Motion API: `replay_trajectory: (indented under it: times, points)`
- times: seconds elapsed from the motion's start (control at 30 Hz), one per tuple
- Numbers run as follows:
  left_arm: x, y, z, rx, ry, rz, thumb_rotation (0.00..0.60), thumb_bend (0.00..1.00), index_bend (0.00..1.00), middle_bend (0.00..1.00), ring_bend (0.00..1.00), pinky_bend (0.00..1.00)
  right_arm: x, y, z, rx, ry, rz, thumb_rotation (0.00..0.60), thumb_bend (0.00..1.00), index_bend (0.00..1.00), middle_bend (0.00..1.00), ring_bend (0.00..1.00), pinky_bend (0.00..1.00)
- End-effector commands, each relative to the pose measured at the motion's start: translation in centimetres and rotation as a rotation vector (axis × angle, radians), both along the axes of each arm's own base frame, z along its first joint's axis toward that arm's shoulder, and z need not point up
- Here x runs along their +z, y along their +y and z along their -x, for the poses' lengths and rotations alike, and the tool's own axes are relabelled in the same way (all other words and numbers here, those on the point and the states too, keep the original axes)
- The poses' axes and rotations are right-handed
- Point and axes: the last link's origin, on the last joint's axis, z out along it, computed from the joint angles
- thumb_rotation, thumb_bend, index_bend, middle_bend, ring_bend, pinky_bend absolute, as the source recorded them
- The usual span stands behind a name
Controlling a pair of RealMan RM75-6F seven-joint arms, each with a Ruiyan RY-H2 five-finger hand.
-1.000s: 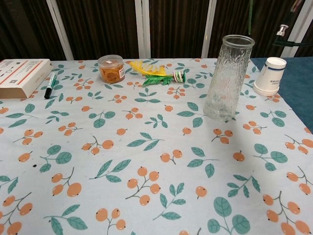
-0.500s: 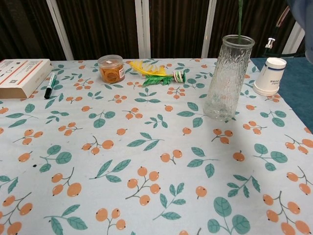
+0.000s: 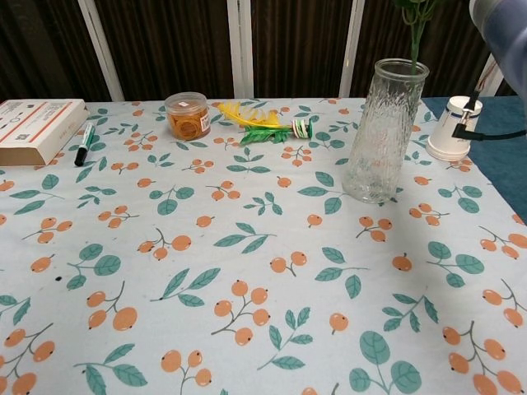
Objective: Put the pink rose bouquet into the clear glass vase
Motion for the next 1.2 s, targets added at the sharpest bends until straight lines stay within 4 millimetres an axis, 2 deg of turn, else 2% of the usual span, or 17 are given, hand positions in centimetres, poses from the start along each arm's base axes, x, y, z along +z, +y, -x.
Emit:
replay_trajectory:
  times: [0.03, 0.4, 0.53, 0.6, 0.7, 0.77, 0.83, 0.93, 1.2]
  points:
    - [-0.1, -0.1, -0.1, -0.002, -0.002, 0.004, 0.6, 0.0, 0.0, 0.0, 0.0, 0.0, -0.2, 0.8, 0.6, -0.008, 0.033, -0.008, 0.6, 0.31, 0.39, 0.53, 0.48, 0.22]
    - [-0.1, -0.1, -0.2, -0.007, -0.007, 0.007, 0.6, 0.0, 0.0, 0.0, 0.0, 0.0, -1.4, 3.3, 1.6, -0.03, 0.093, -0.083, 0.6, 0.31, 0.36, 0.49, 0.44, 0.19]
    - [-0.1, -0.2, -0.3, -0.008, -0.008, 0.008, 0.6, 0.0, 0.0, 0.0, 0.0, 0.0, -2.1, 4.2, 2.0, -0.034, 0.121, -0.124, 0.6, 0.31, 0.31, 0.45, 0.4, 0.15]
    - [-0.1, -0.1, -0.3, -0.008, -0.007, 0.008, 0.6, 0.0, 0.0, 0.0, 0.0, 0.0, -2.4, 4.5, 2.1, -0.035, 0.131, -0.143, 0.6, 0.31, 0.26, 0.41, 0.36, 0.12]
    - [-0.1, -0.2, -0.3, -0.007, -0.009, 0.009, 0.6, 0.0, 0.0, 0.0, 0.0, 0.0, -2.9, 5.0, 2.2, -0.024, 0.156, -0.185, 0.6, 0.31, 0.06, 0.25, 0.2, 0.05]
    - [-0.1, -0.2, -0.3, -0.006, -0.01, 0.01, 0.6, 0.0, 0.0, 0.0, 0.0, 0.0, -3.1, 5.3, 2.3, -0.013, 0.178, -0.21, 0.6, 0.31, 0.0, 0.13, 0.08, 0.01]
    - [-0.1, -0.1, -0.3, -0.006, -0.01, 0.01, 0.6, 0.0, 0.0, 0.0, 0.0, 0.0, -3.2, 5.5, 2.3, -0.009, 0.197, -0.223, 0.6, 0.31, 0.0, 0.06, 0.02, 0.0]
    - [-0.1, -0.1, -0.3, -0.007, -0.011, 0.01, 0.6, 0.0, 0.0, 0.0, 0.0, 0.0, -3.2, 5.8, 2.5, -0.008, 0.201, -0.242, 0.6, 0.31, 0.0, 0.0, 0.0, 0.0]
    - [-0.1, -0.2, -0.4, -0.008, -0.012, 0.011, 0.6, 0.0, 0.0, 0.0, 0.0, 0.0, -2.5, 6.5, 2.9, 0.003, 0.22, -0.27, 0.6, 0.31, 0.0, 0.0, 0.0, 0.0]
